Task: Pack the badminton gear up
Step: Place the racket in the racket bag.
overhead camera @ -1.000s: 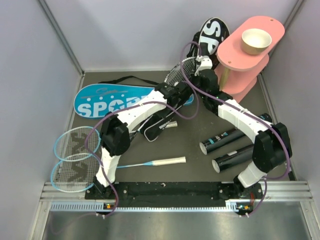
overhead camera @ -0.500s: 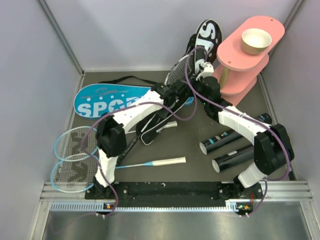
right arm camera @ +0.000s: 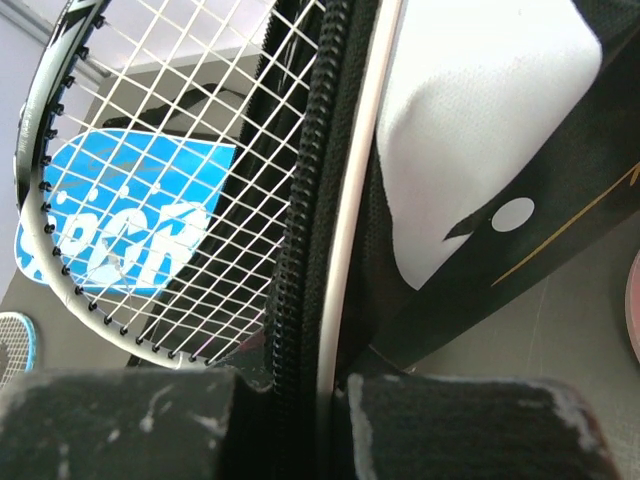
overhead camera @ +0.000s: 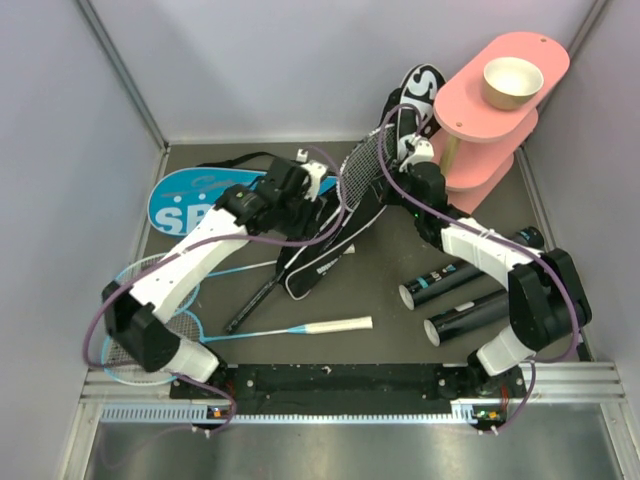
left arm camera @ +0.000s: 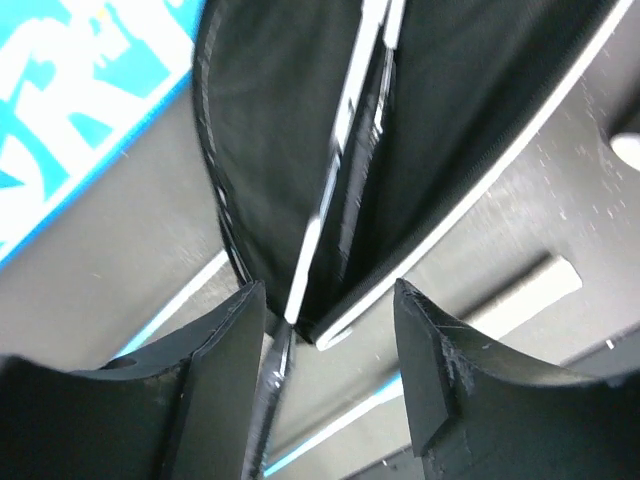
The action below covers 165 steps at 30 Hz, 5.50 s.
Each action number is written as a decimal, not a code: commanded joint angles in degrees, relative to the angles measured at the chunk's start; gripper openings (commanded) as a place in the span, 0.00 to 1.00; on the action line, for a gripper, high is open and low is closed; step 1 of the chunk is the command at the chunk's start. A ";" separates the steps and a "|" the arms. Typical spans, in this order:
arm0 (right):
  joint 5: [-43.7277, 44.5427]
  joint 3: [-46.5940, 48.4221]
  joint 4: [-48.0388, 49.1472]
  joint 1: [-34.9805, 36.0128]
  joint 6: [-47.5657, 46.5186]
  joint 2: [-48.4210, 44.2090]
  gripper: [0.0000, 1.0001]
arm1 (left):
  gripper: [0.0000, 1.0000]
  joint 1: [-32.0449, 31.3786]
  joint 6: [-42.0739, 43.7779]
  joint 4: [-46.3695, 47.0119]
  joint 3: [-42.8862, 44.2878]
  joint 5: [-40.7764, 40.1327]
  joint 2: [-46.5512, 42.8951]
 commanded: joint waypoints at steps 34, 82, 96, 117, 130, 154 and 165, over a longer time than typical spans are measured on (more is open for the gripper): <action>-6.58 2.54 9.46 -0.53 -0.04 -6.53 0.00 | 0.56 10.92 -0.04 10.81 -16.95 19.00 -8.10; -7.45 10.19 9.02 -1.24 -5.32 -1.61 0.00 | 0.00 2.05 10.15 -12.04 3.96 -8.06 7.19; -15.64 2.98 15.17 4.39 -0.75 0.15 0.00 | 0.00 -0.32 10.24 -14.14 17.40 -5.61 21.25; -15.98 -3.78 25.01 9.75 11.64 2.35 0.00 | 0.00 -0.23 -0.83 5.16 25.68 4.42 23.46; -16.69 -7.39 28.71 11.16 18.67 0.59 0.00 | 0.00 0.20 -7.33 11.42 28.14 -0.24 24.69; -16.25 -12.67 31.18 13.09 22.02 0.77 0.00 | 0.00 0.82 -11.64 26.78 18.23 3.54 19.68; -14.58 -14.43 25.91 8.62 19.47 -1.87 0.00 | 0.43 1.26 -10.86 23.41 10.91 9.50 9.85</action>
